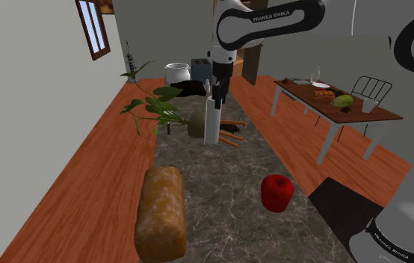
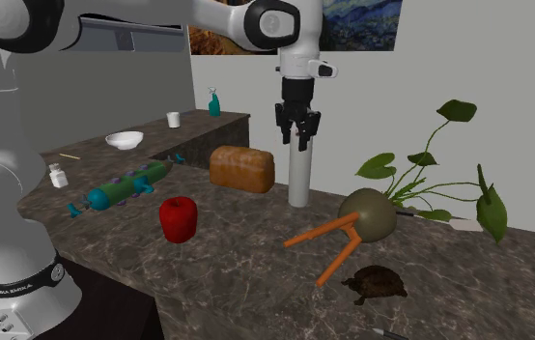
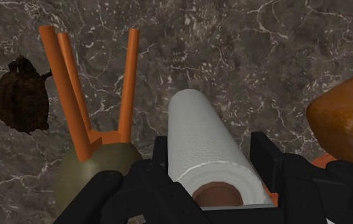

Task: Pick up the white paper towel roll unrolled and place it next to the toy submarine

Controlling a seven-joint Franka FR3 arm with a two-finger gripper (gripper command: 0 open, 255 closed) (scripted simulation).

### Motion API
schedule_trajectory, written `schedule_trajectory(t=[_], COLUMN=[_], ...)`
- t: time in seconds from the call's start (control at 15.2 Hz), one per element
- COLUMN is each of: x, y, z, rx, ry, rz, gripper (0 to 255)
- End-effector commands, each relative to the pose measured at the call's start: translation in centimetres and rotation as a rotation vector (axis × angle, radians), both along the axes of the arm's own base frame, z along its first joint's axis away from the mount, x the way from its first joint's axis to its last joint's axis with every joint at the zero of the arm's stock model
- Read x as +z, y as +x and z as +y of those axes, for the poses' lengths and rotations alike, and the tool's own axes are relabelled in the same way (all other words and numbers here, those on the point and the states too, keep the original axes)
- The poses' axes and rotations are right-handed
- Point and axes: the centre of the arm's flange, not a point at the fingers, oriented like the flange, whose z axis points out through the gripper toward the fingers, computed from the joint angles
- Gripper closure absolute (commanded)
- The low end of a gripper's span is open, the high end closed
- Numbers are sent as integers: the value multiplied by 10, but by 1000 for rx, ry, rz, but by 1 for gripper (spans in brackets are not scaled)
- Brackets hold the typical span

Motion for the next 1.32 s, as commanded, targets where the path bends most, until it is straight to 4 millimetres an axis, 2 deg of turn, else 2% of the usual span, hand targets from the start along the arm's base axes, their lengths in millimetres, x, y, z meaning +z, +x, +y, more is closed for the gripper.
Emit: schedule_trajectory(t=[0.0, 0.86, 1.25], x=[11, 76, 102], y=[0, 0, -70], z=[-1, -1, 25], rx=[0, 0, 0], ry=[0, 0, 0], rz=[0, 0, 0], gripper=[255, 255, 255])
